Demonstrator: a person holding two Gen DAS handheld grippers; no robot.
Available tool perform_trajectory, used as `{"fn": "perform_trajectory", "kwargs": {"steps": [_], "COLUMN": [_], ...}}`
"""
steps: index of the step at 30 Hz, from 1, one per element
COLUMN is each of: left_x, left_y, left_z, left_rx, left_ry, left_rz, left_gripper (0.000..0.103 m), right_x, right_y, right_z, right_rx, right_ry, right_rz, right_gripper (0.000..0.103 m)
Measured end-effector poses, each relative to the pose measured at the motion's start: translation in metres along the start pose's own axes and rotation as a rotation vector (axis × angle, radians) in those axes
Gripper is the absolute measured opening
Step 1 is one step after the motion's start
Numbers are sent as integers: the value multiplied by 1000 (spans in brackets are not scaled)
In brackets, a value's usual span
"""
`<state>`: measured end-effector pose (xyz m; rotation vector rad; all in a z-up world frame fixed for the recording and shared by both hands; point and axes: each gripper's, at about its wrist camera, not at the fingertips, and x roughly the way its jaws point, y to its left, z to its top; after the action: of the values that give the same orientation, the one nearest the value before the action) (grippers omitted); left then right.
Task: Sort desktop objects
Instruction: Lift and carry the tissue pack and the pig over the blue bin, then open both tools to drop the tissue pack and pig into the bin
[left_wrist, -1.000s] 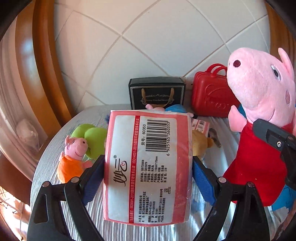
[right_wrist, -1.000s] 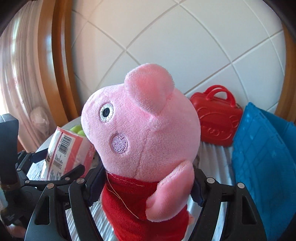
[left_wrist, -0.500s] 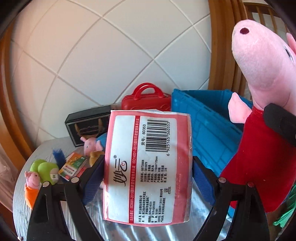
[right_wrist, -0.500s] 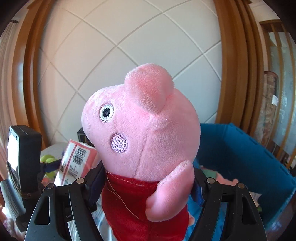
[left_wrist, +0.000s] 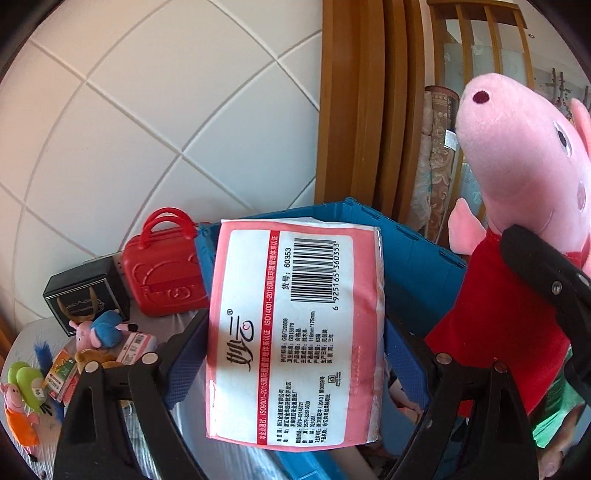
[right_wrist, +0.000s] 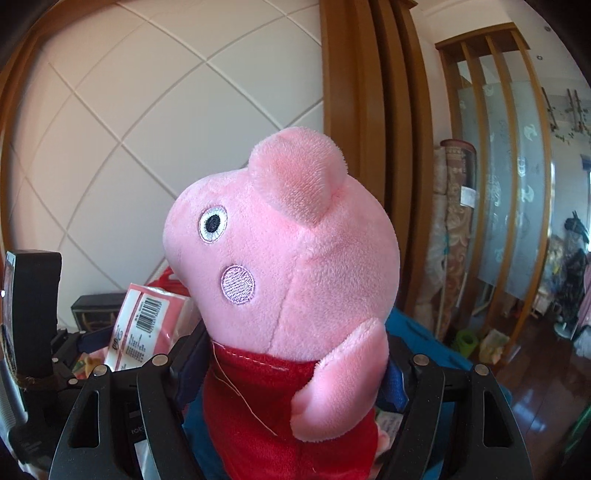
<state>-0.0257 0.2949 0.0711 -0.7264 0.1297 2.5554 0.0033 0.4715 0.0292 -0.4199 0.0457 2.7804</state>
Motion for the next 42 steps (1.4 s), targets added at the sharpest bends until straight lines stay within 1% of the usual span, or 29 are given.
{"fn": "perform_trajectory", "kwargs": {"steps": [4,6,7,9,10,12,15,16,18,19,20,21,22,23,24,25,26,28,31,34,42], "left_x": [21,30,34,41,43,48,51,50,50,54,55,53,52,54,55,53,53,52,44,36,14], "left_y": [-29,-41,-44,-53,-56,-59,-59,-57,-56,-57,-60,-62,-64,-66,-68,-69,-70,-70,-65,-62,-54], "left_z": [1,0,-1,-2,-3,-6,-9,-10,-11,-12,-13,-14,-15,-15,-17,-18,-18,-20,-19,-20,-27], "left_rx": [29,49,58,81,91,98,84,74,62,76,94,102,121,141,150,156,165,167,143,145,123], "left_ry": [69,100,115,136,145,166,190,197,203,223,247,229,201,217,235,228,229,228,226,214,184], "left_rz": [-27,-32,-22,2,13,27,26,22,-12,2,33,30,43,94,116,93,88,121,80,81,25], "left_gripper": [90,90,90,91,91,91,91,91,91,91,91,91,92,92,91,92,92,92,91,91,91], "right_x": [25,33,38,46,47,48,48,47,48,48,49,48,47,47,45,45,45,43,42,40,35], "right_y": [-43,-55,-61,-71,-72,-76,-81,-83,-85,-87,-88,-87,-87,-87,-86,-87,-88,-86,-85,-84,-77], "right_z": [3,0,-2,-9,-12,-16,-14,-14,-10,-11,-11,-11,-11,-12,-13,-13,-13,-15,-15,-17,-22], "right_rx": [12,26,34,56,67,82,93,98,105,109,113,115,115,114,113,114,114,112,109,106,89], "right_ry": [48,70,87,118,127,133,139,141,147,149,153,158,159,159,162,166,168,172,178,188,204], "right_rz": [-12,-22,-26,-20,-16,-24,-22,-23,-24,-20,-15,-14,-13,-13,-14,-17,-15,-17,-17,-22,-21], "right_gripper": [77,80,83,92,102,103,103,103,103,103,103,103,103,103,103,103,103,103,103,103,103]}}
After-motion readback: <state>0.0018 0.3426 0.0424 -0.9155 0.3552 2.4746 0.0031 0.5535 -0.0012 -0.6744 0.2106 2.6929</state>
